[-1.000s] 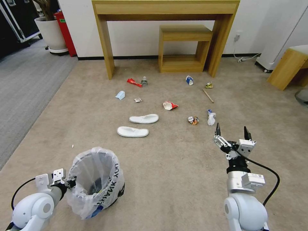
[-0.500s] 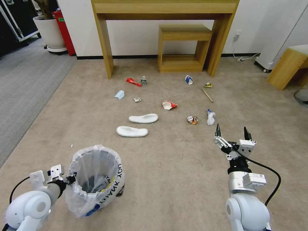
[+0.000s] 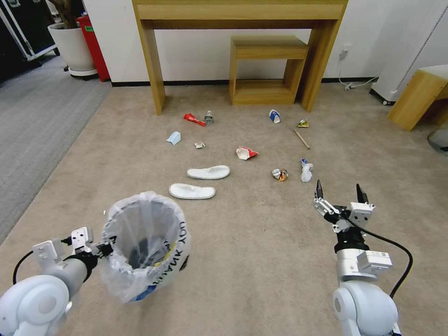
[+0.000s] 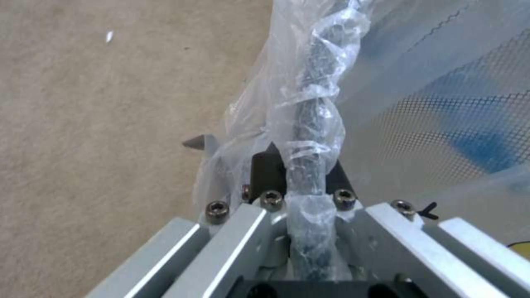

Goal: Pick up the trash bin and place the garbage on the floor into it.

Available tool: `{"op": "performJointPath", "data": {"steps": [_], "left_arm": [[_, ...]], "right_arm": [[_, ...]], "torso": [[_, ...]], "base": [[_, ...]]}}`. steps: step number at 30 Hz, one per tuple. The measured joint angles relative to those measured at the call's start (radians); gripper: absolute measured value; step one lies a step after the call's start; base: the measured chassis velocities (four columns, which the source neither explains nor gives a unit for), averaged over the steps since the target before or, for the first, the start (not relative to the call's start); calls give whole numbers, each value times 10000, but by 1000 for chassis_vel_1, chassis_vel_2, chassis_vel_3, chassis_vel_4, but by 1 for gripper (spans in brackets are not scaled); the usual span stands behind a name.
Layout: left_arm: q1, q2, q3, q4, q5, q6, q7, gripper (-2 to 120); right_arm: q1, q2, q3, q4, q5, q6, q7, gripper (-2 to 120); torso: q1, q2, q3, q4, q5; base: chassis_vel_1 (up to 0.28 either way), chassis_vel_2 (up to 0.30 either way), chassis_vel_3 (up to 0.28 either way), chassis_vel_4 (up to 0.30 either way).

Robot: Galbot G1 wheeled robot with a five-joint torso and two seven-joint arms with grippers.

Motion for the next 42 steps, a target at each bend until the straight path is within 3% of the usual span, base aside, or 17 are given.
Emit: {"op": "performJointPath", "data": {"steps": [10, 42], "left_arm": [[956, 440, 290, -722, 469, -7, 154, 0], [732, 696, 365, -31, 638, -24, 496, 0]], "right_arm": [[78, -63, -40, -87, 131, 28, -29, 100], [29, 94, 118, 92, 59, -16, 143, 100]], "torso": [[0, 1, 0, 1, -1], [0, 2, 0, 1, -2]], "base": [[0, 0, 0, 0], [0, 0, 0, 0]]}}
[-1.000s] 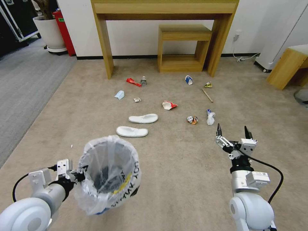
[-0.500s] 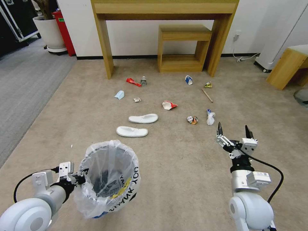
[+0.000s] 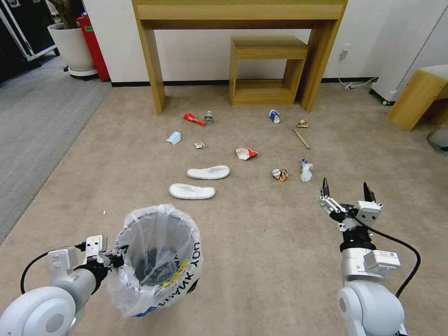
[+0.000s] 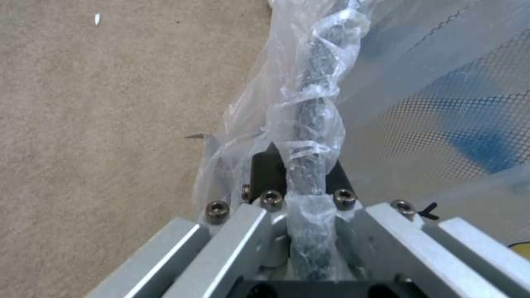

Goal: Pick up the trash bin and place the garbage on the floor into it.

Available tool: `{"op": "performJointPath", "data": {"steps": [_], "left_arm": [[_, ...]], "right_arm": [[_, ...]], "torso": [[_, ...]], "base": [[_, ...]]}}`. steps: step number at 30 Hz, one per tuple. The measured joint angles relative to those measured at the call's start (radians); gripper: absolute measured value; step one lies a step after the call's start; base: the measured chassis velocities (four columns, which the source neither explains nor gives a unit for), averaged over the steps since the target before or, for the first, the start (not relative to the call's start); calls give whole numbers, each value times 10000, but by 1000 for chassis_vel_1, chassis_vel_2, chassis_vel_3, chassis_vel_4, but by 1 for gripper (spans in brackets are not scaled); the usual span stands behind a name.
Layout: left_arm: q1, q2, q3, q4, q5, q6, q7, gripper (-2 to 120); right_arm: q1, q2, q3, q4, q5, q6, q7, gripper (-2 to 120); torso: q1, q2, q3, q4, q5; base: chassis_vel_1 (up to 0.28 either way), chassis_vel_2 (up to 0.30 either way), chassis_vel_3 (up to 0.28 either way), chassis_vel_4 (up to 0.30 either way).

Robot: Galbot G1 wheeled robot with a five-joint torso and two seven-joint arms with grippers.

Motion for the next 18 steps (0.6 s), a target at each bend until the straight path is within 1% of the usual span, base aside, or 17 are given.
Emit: {"op": "performJointPath", "data": {"steps": [4, 8, 13, 18], "left_arm": [[-2, -8, -5, 33, 10, 0, 7, 0], [-27, -13, -2, 70, 25, -1, 13, 0], [-48, -42, 14, 113, 49, 0, 13, 0], [-46, -91, 29, 138, 96, 0, 13, 0]], "right_arm": [[55, 33, -23, -95, -41, 29, 4, 100], [84, 49, -21, -161, -59, 79, -1, 100], [93, 62, -32, -201, -57, 141, -11, 100], [100, 62, -33, -226, -64, 180, -22, 100]], "torso": [[0, 0, 0, 0, 1], [0, 0, 0, -1, 1], [0, 0, 0, 1, 0], [1, 0, 1, 0, 0]], "base": [[0, 0, 0, 0], [72, 82, -61, -82], [169, 164, -148, -168], [218, 218, -206, -233]]}}
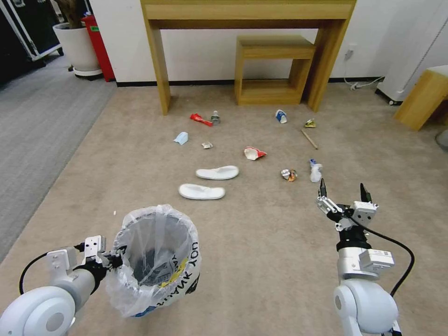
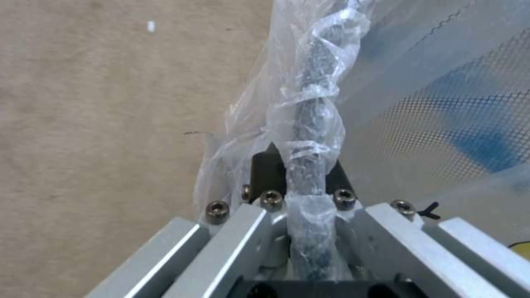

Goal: Pick up the trash bin and place the garbage on the floor into it.

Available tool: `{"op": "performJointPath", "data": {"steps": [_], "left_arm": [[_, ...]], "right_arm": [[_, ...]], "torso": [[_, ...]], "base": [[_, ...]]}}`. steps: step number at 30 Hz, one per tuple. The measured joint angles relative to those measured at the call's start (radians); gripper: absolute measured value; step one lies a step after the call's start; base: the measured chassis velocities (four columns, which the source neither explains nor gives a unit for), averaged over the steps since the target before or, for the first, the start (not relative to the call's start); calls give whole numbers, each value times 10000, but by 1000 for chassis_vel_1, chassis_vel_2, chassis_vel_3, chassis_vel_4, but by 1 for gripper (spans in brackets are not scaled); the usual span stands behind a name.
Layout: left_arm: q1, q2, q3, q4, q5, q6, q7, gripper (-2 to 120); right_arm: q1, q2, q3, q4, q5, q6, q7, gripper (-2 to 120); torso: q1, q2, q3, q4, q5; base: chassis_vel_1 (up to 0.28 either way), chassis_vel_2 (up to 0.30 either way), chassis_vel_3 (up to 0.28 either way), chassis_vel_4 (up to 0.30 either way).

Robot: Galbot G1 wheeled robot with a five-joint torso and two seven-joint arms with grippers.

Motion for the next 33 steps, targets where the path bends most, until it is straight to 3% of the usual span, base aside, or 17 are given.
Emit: {"op": "performJointPath", "data": {"steps": [16, 33], "left_arm": [[30, -125, -14, 7, 110, 2, 14, 0], [162, -358, -37, -96, 259, 2, 35, 0]], "right_arm": [[-1, -32, 4, -17, -7, 153, -117, 100], [-11, -246, 101, 147, 140, 16, -104, 100]], "torso": [[-1, 0, -2, 2, -3], [-1, 0, -1, 1, 0]], "base": [[272, 252, -268, -260], [-16, -15, 11, 7]]}}
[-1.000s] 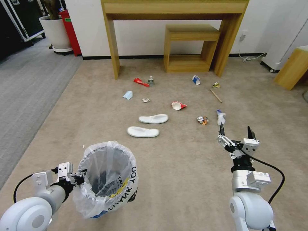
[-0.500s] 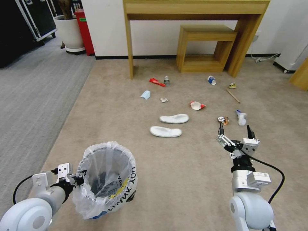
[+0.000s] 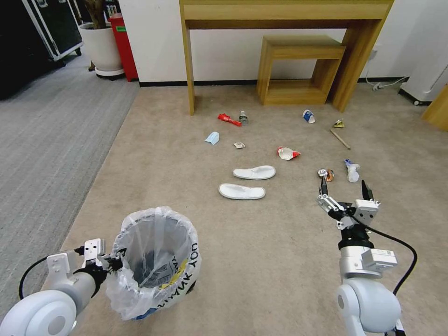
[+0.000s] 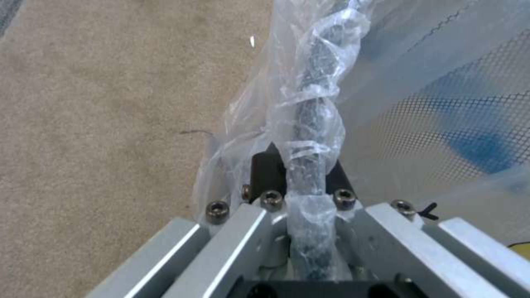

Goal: Pick up the trash bin and place the garbage on the floor into it.

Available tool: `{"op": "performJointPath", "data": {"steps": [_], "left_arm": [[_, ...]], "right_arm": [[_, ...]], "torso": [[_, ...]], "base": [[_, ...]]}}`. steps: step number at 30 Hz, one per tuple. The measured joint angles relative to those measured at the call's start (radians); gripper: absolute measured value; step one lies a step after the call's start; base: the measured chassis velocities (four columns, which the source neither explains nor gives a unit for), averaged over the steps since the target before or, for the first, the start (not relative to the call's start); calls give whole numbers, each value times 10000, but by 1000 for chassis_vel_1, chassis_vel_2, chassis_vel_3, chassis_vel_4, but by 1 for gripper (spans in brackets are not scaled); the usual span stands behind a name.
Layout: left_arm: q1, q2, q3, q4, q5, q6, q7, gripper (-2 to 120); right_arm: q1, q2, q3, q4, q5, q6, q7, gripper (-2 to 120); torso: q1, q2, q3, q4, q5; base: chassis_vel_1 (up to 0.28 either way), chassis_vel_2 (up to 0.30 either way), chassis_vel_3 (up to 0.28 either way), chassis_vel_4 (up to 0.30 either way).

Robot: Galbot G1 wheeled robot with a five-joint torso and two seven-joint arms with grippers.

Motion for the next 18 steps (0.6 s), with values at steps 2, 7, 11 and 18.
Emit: {"op": "performJointPath", "data": {"steps": [2, 7, 11, 18], "left_arm": [[40, -40, 0, -55, 35, 0, 0, 0], [89, -70, -15, -108, 68, 0, 2, 0], [150, -110, -31, -154, 126, 0, 20, 0], [162, -130, -34, -157, 189, 0, 67, 0]], "right_arm": [[-34, -21, 29, 72, 15, -26, 1, 100], [-50, -43, 46, 126, 30, -41, 2, 100], [-81, -53, 46, 144, 41, -42, 4, 100], [-82, -38, 27, 137, 42, -22, 6, 100]], "torso": [[0, 1, 0, -1, 1], [0, 1, 0, -1, 1], [-1, 1, -1, 0, 0], [0, 1, 1, -1, 0]], "base": [[0, 0, 0, 0], [0, 0, 0, 0], [-75, 72, 94, -64], [-161, 152, 166, -152]]}}
